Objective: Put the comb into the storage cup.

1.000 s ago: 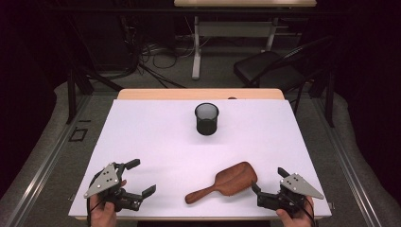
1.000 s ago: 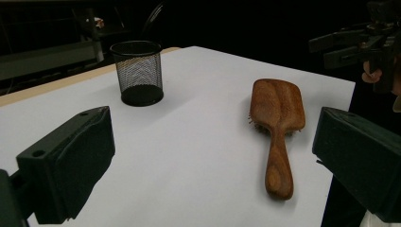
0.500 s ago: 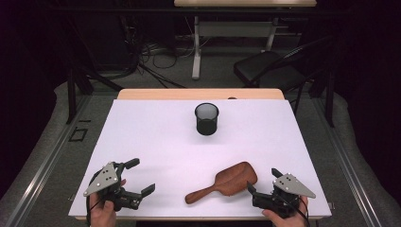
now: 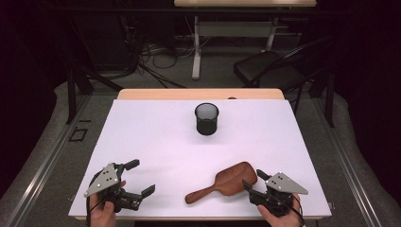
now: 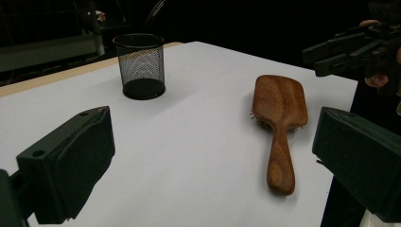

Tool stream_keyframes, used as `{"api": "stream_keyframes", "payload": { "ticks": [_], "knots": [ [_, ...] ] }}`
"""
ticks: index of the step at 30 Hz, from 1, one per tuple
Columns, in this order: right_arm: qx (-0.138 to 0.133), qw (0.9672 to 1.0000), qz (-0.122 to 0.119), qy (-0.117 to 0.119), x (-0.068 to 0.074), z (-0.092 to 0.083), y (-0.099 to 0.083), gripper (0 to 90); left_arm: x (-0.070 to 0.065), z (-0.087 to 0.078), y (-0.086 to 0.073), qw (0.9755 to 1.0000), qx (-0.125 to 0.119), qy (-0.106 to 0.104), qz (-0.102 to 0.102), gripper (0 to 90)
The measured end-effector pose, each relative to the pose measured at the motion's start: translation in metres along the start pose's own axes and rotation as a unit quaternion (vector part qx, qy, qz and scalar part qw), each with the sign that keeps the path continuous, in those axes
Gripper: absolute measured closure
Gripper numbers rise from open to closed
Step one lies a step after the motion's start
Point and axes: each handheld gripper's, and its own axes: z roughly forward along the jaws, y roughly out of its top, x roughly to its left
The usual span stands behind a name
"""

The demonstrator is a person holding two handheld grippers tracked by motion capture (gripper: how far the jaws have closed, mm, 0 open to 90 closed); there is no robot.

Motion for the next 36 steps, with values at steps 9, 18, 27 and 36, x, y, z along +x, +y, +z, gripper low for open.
{"api": "stream_keyframes", "payload": {
  "ticks": [9,18,27,36],
  "knots": [
    [0.005,0.9994,0.001,0.033,0.011,0.01,0.013,45.8,-0.001,-0.001,-0.001,1.0,0.003,0.0,-0.002,0.1],
    [0.019,0.9976,-0.014,0.065,0.026,0.03,0.025,68.8,-0.001,0.001,-0.001,1.0,0.005,0.002,-0.002,0.1],
    [0.062,0.9942,-0.025,0.085,0.041,0.056,0.032,89.3,0.001,0.001,0.0,1.0,0.004,-0.001,-0.005,0.1],
    [0.102,0.9891,-0.032,0.101,0.06,0.085,0.035,90.0,0.002,0.0,-0.001,1.0,0.006,-0.001,-0.005,0.1]
  ]
}}
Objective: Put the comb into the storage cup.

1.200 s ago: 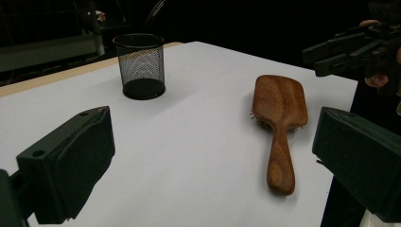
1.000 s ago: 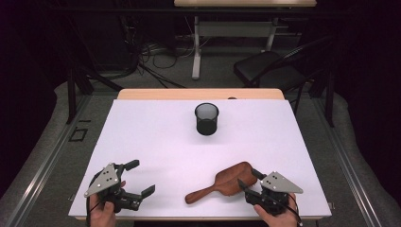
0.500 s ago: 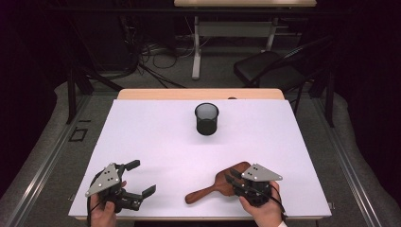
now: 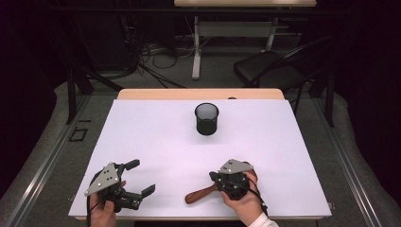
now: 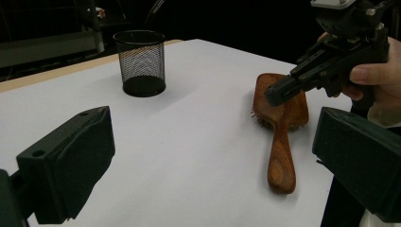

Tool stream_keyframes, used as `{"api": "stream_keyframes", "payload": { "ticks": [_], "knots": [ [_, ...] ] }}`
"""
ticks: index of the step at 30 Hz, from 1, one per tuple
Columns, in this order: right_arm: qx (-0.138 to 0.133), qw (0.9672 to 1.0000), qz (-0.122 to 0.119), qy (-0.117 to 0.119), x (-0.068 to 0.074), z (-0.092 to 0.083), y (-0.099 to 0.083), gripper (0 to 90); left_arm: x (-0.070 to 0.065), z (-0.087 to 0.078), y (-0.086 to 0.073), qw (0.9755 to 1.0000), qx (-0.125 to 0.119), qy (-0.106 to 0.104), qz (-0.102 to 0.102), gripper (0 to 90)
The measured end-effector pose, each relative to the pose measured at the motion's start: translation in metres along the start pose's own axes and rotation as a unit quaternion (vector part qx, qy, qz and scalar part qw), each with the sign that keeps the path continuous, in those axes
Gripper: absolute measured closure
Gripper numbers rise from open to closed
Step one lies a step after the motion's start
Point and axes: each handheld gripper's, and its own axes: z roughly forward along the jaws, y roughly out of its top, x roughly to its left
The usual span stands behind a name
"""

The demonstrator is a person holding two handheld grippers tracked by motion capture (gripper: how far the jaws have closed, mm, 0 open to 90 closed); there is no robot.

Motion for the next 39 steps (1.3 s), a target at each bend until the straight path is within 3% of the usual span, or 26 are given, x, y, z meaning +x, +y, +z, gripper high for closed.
{"api": "stream_keyframes", "payload": {
  "ticks": [18,27,39],
  "knots": [
    [0.075,0.997,-0.017,0.007,0.016,0.036,-0.001,90.0,0.0,0.0,-0.001,1.0,0.001,0.002,-0.002,0.1],
    [0.095,0.9951,-0.025,0.012,0.019,0.032,-0.006,90.0,0.0,0.0,-0.001,1.0,0.001,0.001,-0.002,0.1],
    [0.098,0.9948,-0.027,0.014,0.018,0.017,-0.016,90.0,0.0,0.001,-0.001,1.0,0.003,0.004,-0.004,0.1]
  ]
}}
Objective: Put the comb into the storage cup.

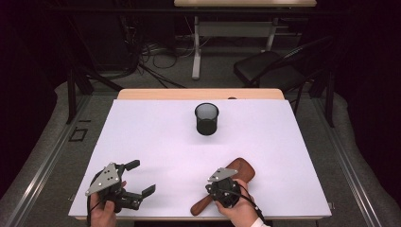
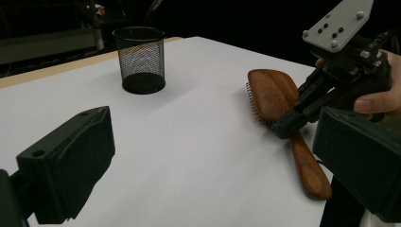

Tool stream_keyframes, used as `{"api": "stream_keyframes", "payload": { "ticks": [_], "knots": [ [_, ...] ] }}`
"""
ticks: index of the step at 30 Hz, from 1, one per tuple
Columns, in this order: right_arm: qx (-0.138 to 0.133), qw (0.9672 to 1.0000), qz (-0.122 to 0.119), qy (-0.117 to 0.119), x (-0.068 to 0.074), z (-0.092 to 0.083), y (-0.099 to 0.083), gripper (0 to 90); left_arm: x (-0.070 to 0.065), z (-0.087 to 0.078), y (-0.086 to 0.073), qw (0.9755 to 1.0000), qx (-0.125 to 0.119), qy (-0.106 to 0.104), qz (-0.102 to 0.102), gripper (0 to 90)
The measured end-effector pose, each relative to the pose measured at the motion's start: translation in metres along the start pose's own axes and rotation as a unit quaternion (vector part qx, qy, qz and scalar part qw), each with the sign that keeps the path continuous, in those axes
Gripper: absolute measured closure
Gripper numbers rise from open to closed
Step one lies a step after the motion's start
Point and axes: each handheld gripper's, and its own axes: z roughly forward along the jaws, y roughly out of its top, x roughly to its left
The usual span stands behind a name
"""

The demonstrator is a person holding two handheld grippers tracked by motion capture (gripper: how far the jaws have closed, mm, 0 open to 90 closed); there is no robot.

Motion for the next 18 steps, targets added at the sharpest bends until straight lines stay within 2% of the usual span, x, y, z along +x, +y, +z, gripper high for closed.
{"api": "stream_keyframes", "payload": {
  "ticks": [1,2,5,7,18],
  "knots": [
    [0.003,1.0,0.001,0.0,0.001,-0.001,-0.001,90.0,0.001,0.0,0.0,0.9999,0.002,-0.012,0.001,0.1],
    [0.004,1.0,-0.001,0.0,0.001,-0.002,-0.001,90.0,0.001,0.0,0.0,0.9999,0.002,-0.013,0.001,0.1],
    [0.005,1.0,-0.002,0.0,0.002,-0.004,-0.004,90.0,0.001,-0.001,0.0,0.9999,0.002,-0.012,0.001,0.1],
    [0.008,1.0,-0.002,0.004,0.002,-0.006,-0.007,90.0,0.001,0.0,0.0,1.0,-0.002,-0.004,-0.001,0.1],
    [0.017,0.9999,0.001,0.004,0.001,-0.016,-0.021,90.0,0.001,0.0,0.0,1.0,-0.001,-0.003,-0.002,0.1]
  ]
}}
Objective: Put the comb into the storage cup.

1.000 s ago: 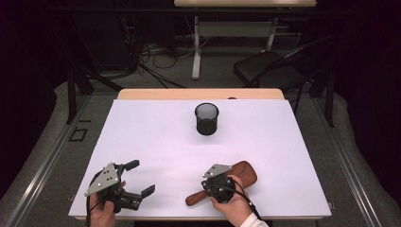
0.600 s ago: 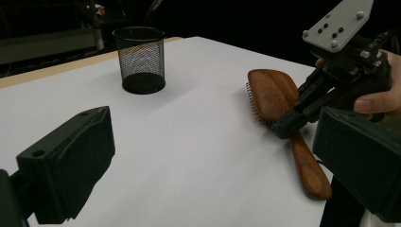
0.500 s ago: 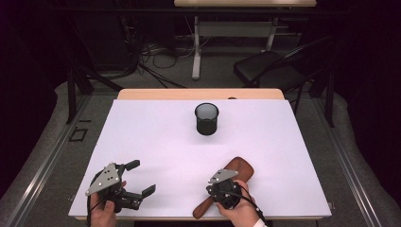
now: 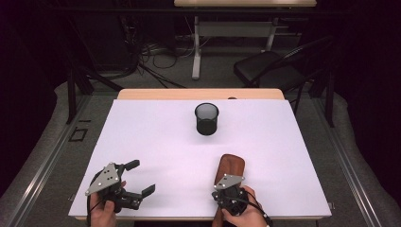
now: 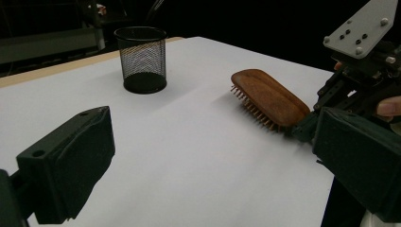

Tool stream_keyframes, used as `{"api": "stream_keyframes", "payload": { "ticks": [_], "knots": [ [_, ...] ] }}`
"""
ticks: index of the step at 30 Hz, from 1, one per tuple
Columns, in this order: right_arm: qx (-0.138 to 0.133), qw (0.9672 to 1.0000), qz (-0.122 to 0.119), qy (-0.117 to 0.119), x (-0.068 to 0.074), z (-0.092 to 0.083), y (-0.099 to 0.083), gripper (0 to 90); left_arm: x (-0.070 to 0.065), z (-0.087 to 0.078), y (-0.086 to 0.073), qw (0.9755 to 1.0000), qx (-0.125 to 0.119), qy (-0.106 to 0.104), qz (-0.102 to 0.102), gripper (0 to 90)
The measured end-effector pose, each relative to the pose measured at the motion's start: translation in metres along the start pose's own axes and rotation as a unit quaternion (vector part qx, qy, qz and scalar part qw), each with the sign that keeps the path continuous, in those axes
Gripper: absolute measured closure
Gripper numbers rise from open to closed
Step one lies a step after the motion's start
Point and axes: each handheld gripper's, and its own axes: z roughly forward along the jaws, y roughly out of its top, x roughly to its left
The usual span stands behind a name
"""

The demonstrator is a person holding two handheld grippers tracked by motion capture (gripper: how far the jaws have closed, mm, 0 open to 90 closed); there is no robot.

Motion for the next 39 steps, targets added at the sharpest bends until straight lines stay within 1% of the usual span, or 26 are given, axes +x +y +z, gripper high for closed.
{"api": "stream_keyframes", "payload": {
  "ticks": [2,3,5,10,13,16,18,19,23,30,37,38,39],
  "knots": [
    [0.003,1.0,0.0,-0.001,-0.001,-0.002,-0.004,90.0,0.0,0.0,0.0,1.0,-0.001,0.001,0.0,0.1],
    [0.003,1.0,0.004,-0.002,-0.001,-0.003,-0.005,90.0,0.0,0.0,0.0,1.0,-0.001,0.001,-0.001,0.1],
    [0.0,1.0,0.006,-0.003,-0.003,-0.005,-0.008,90.0,0.0,0.0,0.0,1.0,-0.001,0.003,-0.001,0.1],
    [0.002,0.9998,0.017,-0.004,-0.008,-0.011,-0.016,90.0,0.001,0.0,0.0,1.0,-0.001,0.004,-0.002,0.1],
    [0.004,0.9996,0.028,-0.001,-0.01,-0.014,-0.02,90.0,0.0,0.0,0.0,1.0,-0.001,0.004,0.0,0.1],
    [0.001,0.9995,0.032,-0.002,-0.012,-0.016,-0.023,90.0,0.0,0.0,0.0,1.0,-0.002,0.003,0.0,0.1],
    [0.001,0.9994,0.035,-0.005,-0.013,-0.019,-0.025,90.0,0.0,0.0,0.0,1.0,-0.001,0.003,0.0,0.1],
    [-0.004,0.9993,0.037,-0.005,-0.015,-0.021,-0.028,90.0,0.0,0.0,0.0,1.0,-0.001,0.005,0.0,0.1],
    [-0.001,0.9991,0.041,-0.008,-0.017,-0.025,-0.032,90.0,0.001,0.0,0.0,1.0,-0.001,0.004,-0.001,0.1],
    [-0.005,0.9982,0.058,-0.016,-0.026,-0.033,-0.043,90.0,0.0,0.0,0.0,1.0,0.0,0.003,0.001,0.1],
    [-0.009,0.9973,0.069,-0.023,-0.034,-0.037,-0.048,90.0,0.001,0.0,0.0,1.0,0.0,0.004,0.001,0.1],
    [-0.013,0.9972,0.07,-0.022,-0.035,-0.037,-0.048,90.0,0.001,0.0,0.0,1.0,0.0,0.004,0.001,0.1],
    [-0.01,0.997,0.073,-0.023,-0.035,-0.037,-0.048,90.0,0.001,0.0,0.0,1.0,0.0,0.004,0.001,0.1]
  ]
}}
